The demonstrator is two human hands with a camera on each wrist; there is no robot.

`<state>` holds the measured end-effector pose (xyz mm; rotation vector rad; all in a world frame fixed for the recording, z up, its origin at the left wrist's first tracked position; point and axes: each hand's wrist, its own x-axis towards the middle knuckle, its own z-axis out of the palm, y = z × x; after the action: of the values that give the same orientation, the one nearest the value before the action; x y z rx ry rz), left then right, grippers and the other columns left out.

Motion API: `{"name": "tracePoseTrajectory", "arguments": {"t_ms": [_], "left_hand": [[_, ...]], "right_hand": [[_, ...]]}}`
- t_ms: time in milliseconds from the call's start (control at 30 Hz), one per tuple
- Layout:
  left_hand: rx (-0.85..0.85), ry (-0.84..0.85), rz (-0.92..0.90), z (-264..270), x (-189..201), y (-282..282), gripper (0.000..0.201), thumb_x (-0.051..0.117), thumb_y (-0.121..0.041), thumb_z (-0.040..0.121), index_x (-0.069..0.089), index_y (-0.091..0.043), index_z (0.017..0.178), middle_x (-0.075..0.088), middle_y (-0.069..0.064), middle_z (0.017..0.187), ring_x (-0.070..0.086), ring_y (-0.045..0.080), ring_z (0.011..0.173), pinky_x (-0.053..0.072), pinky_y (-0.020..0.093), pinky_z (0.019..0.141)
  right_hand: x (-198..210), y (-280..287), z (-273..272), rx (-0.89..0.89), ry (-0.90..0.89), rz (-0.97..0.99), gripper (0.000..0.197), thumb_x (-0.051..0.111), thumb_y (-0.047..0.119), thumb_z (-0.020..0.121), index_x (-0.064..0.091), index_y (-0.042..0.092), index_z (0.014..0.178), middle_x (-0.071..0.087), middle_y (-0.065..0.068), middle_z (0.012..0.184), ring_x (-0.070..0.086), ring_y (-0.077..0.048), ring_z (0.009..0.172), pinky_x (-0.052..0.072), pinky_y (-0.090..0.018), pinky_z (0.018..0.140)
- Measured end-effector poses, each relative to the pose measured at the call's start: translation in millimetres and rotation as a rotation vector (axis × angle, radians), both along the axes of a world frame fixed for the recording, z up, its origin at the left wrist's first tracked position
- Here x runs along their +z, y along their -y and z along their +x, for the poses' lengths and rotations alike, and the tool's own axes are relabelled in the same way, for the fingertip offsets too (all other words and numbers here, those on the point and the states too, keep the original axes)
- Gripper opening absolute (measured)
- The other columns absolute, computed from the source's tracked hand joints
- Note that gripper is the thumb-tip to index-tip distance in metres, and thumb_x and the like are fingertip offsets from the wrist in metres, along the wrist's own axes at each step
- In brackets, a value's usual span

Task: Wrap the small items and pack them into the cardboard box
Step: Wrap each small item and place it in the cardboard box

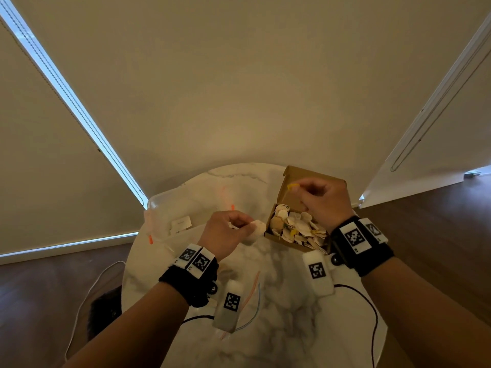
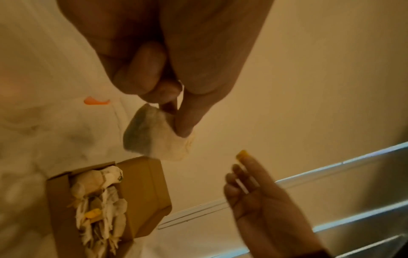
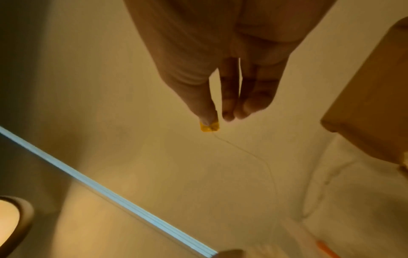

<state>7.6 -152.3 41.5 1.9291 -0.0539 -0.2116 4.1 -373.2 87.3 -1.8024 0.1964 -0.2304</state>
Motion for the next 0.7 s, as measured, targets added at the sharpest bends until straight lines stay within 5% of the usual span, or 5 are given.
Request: {"name": "tracePoseTrajectory", "arguments": {"t_ms": [133, 300, 400, 533, 700], "left_hand": [[0.008, 0.036, 0.123, 4.9, -9.1, -0.6, 0.013, 0.078, -0.020, 0.074, 0.071, -0.030, 0.070, 0.072, -0.004, 0.077, 0.067, 0.010, 0.077, 0.053, 0.030, 0.078], [0.066, 0.006, 0.133, 11.4, -10.5, 2.6, 0.009, 0.077, -0.022, 0.075, 0.071, -0.027, 0.071, 0.072, -0.007, 0.073, 0.068, 0.006, 0.072, 0.053, 0.026, 0.070], [0.086, -0.027, 0.101, 16.3, -8.8, 5.0, 0.007, 0.078, -0.026, 0.077, 0.075, -0.031, 0.074, 0.073, -0.005, 0.075, 0.067, 0.006, 0.074, 0.050, 0.024, 0.071], [0.168, -0.105, -0.077, 17.1, -2.7, 13.7, 0.007, 0.078, -0.023, 0.078, 0.075, -0.027, 0.074, 0.065, -0.004, 0.062, 0.045, -0.001, 0.038, 0.036, 0.021, 0.048], [0.240, -0.200, -0.233, 18.9, 7.6, 22.7, 0.008, 0.074, -0.017, 0.082, 0.076, -0.013, 0.088, 0.064, 0.006, 0.065, 0.030, 0.008, 0.034, 0.025, 0.017, 0.037]], "right_hand": [[29.4, -8.2, -7.6, 0.078, 0.089, 0.087, 0.006, 0.068, 0.008, 0.086, 0.073, 0.006, 0.089, 0.068, -0.008, 0.061, 0.058, -0.014, 0.048, 0.048, -0.021, 0.047], [46.0, -17.6, -28.7, 0.270, 0.191, 0.217, 0.011, 0.061, -0.003, 0.088, 0.068, -0.008, 0.095, 0.073, -0.018, 0.080, 0.070, -0.034, 0.071, 0.058, -0.030, 0.060], [44.1, -20.5, -38.1, 0.361, 0.181, 0.223, 0.012, 0.060, -0.003, 0.088, 0.067, -0.010, 0.095, 0.073, -0.019, 0.080, 0.070, -0.032, 0.070, 0.057, -0.029, 0.059], [25.8, -21.4, -46.3, 0.377, 0.129, 0.201, 0.012, 0.062, -0.005, 0.087, 0.064, -0.007, 0.099, 0.073, -0.017, 0.077, 0.070, -0.024, 0.065, 0.057, -0.030, 0.058], [-0.7, -23.1, -60.1, 0.366, 0.063, 0.226, 0.008, 0.066, -0.003, 0.084, 0.066, -0.005, 0.092, 0.074, -0.016, 0.078, 0.072, -0.032, 0.070, 0.059, -0.037, 0.063]]}}
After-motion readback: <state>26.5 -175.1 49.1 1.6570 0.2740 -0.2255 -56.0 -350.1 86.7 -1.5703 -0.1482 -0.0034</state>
